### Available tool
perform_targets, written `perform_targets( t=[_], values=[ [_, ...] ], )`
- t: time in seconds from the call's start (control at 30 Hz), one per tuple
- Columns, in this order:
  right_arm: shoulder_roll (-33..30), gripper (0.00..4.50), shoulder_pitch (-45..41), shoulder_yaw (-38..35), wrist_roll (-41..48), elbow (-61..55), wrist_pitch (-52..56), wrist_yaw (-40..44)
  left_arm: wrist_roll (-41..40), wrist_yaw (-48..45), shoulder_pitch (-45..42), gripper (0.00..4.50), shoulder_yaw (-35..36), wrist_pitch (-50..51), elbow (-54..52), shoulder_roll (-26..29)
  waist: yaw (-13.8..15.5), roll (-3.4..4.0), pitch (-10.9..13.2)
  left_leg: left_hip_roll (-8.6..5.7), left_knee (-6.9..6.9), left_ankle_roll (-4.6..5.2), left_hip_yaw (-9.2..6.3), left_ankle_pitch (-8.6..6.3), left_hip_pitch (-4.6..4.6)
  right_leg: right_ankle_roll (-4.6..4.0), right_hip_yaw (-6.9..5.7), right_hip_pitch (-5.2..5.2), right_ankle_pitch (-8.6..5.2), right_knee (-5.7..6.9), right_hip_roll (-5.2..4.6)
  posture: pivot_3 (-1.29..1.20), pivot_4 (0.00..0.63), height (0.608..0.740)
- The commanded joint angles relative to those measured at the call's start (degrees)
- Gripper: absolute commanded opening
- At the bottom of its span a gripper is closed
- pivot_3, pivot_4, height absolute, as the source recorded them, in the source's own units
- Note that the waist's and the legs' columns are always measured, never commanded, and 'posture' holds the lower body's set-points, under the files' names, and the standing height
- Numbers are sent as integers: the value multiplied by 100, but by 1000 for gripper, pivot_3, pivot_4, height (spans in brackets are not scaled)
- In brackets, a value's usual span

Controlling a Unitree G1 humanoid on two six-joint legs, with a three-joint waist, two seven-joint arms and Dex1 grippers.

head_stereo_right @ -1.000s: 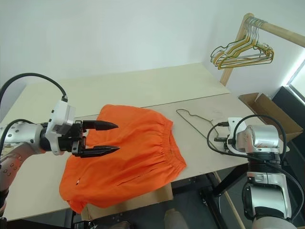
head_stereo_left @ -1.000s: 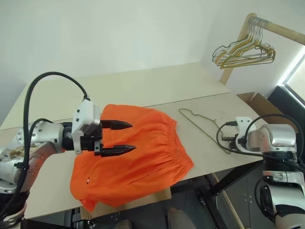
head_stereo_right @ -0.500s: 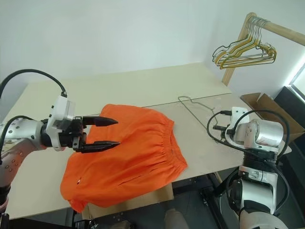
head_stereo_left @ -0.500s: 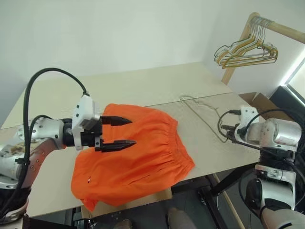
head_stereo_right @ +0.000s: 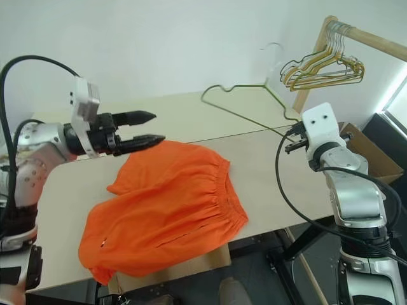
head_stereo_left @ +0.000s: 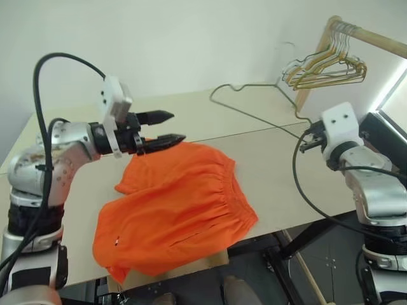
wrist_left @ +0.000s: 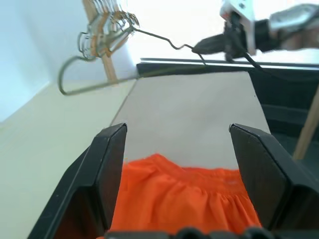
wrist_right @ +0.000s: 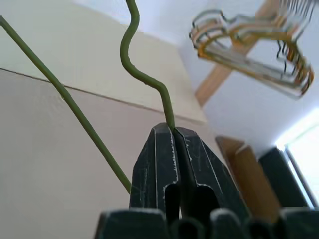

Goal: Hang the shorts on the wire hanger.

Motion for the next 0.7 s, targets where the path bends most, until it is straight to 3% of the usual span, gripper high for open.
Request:
perform_targets(
  t=[0.03,0.17,0.37,0.7],
  values=[
    [-308,0,66,70,-273,-200,-1500,546,399,-421,-516,4459,-236,-336,614,118,-68,-1,-1,0,0,0,-1,0,0,1,0,0,0,2,0,-254,0,740],
    [-350,0,141,130,-287,-216,-2373,973,1260,-1087,-1090,4459,-984,-967,1472,192,-158,-3,-3,-2,0,-2,-5,2,6,0,-2,5,0,6,0,-262,0,740],
    [-243,0,22,173,-398,-186,-2975,1255,1805,-1856,-1624,4459,-1569,-1224,2474,-151,-215,-3,-3,-1,0,-3,-10,3,6,1,-4,6,-1,10,-3,-288,0,740],
    [-165,0,-55,86,-581,-137,-3140,1341,2007,-3001,-1534,4459,-1882,-1090,2496,-121,-383,-3,-3,-2,0,-3,-15,3,3,3,-4,2,-2,16,-8,-317,0,740]
  ],
)
